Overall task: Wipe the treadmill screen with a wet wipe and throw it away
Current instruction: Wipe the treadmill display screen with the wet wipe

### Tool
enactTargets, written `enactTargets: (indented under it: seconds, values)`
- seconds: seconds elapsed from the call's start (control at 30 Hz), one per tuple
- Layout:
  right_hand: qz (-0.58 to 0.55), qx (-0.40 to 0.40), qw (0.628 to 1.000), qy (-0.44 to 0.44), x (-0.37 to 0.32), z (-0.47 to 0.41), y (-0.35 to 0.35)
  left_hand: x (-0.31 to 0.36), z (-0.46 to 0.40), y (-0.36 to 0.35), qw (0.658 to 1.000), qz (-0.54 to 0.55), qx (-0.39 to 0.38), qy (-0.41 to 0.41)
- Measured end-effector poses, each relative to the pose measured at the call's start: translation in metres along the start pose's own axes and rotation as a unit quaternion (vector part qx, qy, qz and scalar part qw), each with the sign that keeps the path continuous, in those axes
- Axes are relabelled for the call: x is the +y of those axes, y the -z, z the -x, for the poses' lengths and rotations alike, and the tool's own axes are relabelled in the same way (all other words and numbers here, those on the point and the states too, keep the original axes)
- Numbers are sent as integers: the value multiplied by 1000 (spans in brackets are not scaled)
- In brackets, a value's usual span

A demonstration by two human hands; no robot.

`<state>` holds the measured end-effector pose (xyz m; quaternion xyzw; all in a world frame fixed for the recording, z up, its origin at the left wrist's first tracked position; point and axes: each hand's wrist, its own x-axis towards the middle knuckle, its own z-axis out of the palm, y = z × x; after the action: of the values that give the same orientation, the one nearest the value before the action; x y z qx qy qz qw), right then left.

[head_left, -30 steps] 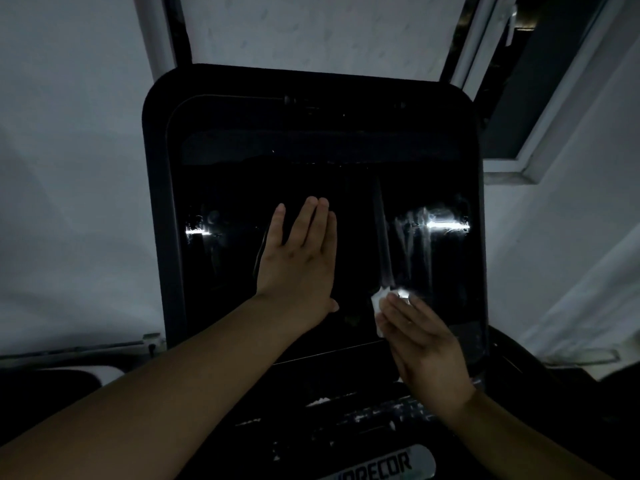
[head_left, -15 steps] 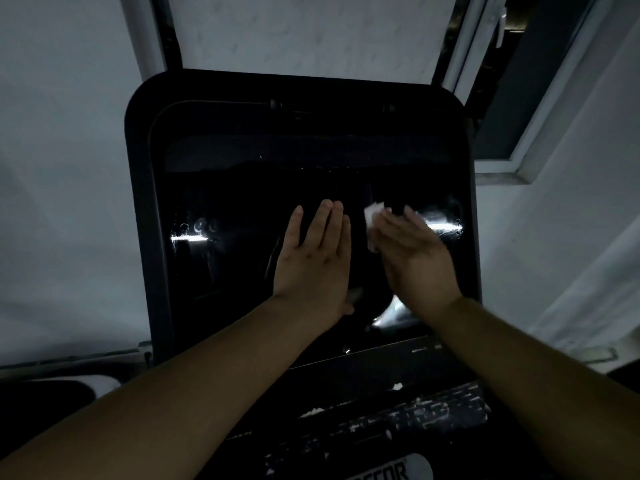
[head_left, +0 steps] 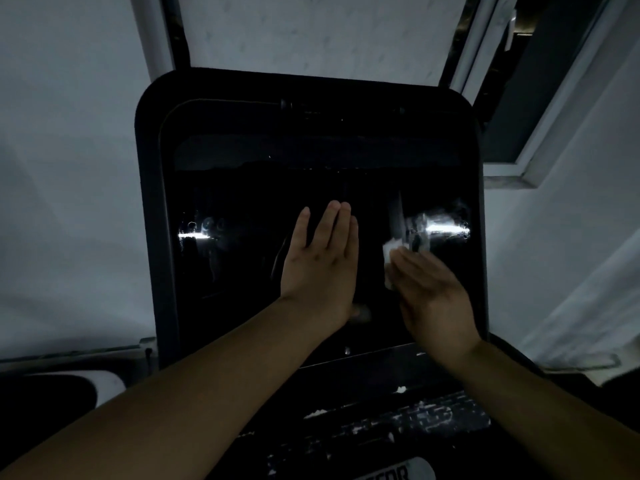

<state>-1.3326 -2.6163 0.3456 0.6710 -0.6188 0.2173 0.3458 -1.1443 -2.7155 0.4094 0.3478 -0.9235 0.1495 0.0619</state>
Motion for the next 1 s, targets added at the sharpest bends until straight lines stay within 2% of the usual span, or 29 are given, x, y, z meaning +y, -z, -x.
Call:
enactTargets:
  seconds: [0.17,0.3,0.43,0.77,0.87,1.0]
  values:
    - [-20,-38,999,8,-19,77,6,0,0,-3,1000,0,14,0]
    - [-28,-35,999,1,-23,86,7,0,-1,-4,1000,1,17,1]
    - [-22,-27,999,12,-9,60,3,1,0,-2,1000,0,11,2]
    - [31,64,997,-19,44,-75,-6,1,-1,-3,1000,-4,9,2]
    - [26,79,996,-23,46,-86,-4,1,0,-3,1000,0,15,2]
    - [24,58,998,-22,39,-63,-2,1,-1,-2,1000,0,7,5]
